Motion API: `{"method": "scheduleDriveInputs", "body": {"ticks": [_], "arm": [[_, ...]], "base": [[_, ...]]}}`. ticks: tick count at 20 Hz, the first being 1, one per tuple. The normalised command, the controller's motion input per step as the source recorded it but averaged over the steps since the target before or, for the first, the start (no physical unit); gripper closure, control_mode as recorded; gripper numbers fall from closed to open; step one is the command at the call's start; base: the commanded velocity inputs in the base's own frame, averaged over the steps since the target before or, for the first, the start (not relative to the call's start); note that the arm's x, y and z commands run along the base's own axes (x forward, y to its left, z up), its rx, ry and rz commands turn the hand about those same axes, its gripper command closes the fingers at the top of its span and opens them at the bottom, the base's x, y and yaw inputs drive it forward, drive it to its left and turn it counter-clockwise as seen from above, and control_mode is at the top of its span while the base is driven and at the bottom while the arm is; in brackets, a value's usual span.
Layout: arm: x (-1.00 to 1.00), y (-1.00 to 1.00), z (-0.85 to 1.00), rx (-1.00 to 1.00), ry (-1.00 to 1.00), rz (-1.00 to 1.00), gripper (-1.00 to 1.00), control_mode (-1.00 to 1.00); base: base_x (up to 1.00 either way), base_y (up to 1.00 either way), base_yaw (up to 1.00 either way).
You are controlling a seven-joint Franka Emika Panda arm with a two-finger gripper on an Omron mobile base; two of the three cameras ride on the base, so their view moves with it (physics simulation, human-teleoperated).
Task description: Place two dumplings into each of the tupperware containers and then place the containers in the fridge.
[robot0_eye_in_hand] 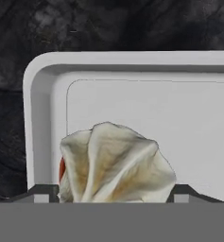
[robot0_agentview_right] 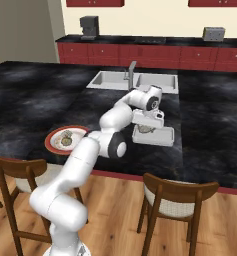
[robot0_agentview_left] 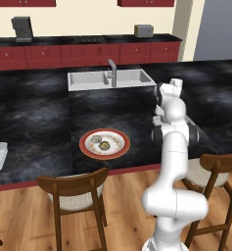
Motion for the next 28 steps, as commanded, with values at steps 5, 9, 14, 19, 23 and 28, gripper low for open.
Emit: {"method": "scheduleDriveInputs", "body": {"ticks": [5, 9, 14, 19, 23, 28], "arm": [[-0.47, 0.02, 0.02, 0.0, -0.01, -0.01, -1.0, -1.0], [-0.41, 0.14, 0.04, 0.0, -0.08, 0.0, -1.0, -1.0], [-0.99, 0.78, 0.22, -0.04, -0.24, 0.0, -1.0, -1.0], [-1.0, 1.0, 0.17, -0.17, -0.28, 0.0, -1.0, -1.0], [-1.0, 1.0, 0.0, -0.25, -0.33, -0.01, -1.0, -1.0], [-0.87, 1.0, 0.02, -0.19, -0.38, -0.14, -1.0, -1.0]], "base": [[0.0, 0.0, 0.0], [0.0, 0.0, 0.0], [0.0, 0.0, 0.0], [0.0, 0.0, 0.0], [0.0, 0.0, 0.0], [0.0, 0.0, 0.0]]}}
